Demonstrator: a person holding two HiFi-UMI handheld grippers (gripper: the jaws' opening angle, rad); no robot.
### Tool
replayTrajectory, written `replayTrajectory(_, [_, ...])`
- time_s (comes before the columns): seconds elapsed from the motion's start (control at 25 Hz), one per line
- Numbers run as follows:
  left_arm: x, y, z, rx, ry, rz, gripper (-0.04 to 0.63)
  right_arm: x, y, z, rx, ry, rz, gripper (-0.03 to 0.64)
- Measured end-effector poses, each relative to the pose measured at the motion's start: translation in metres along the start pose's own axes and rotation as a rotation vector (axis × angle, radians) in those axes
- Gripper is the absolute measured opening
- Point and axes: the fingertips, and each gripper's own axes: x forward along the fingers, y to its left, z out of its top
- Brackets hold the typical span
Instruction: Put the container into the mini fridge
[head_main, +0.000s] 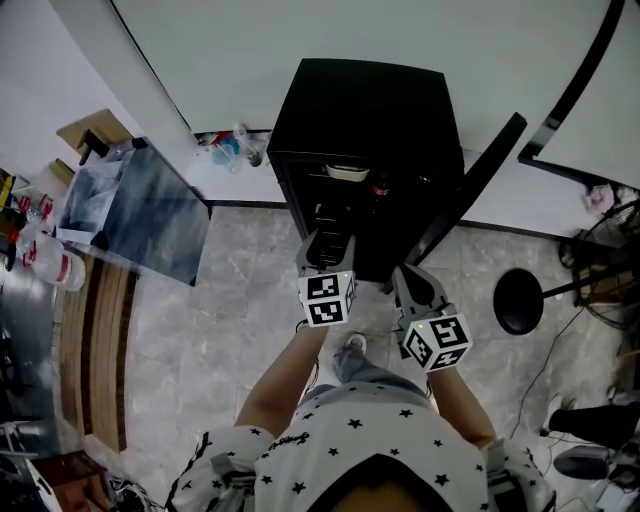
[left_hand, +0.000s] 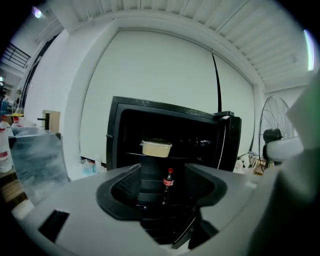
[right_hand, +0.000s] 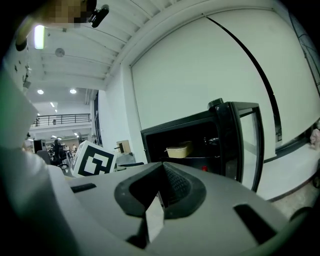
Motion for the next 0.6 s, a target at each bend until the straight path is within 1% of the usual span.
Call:
replayTrajectory(0.12, [-0.03,0.006,-0.004,-0.003,-0.012,0.03,0.226,-0.012,0.014,-0.006,-0.004,-0.002,0.014,-0.008])
replayTrajectory(0.24, [-0.061,0.009,-0.007,-0.005,-0.014,0.056,0.129,-0.025,0.028,-0.011,-0.007,-0.005,0.025,-0.006])
replayTrajectory(0.32, [-0.083,0.01,-0.008,-0.015,-0.014,0.069,0.081,-0.036,0.039,-0.013,-0.01,-0.007,0.034,-0.007])
replayTrajectory(0.48, [-0.126,0.01,-0.012,-0.043,-0.014,0.072,0.032,-0.056,0.06,-0.016,-0.016,-0.01,0.06,-0.007])
replayTrajectory(0.6, [-0.156,0.006,-0.015,-0.035,-0.013,0.059,0.015,-0.071,0.074,-0.018,-0.021,-0.012,0.079,-0.008])
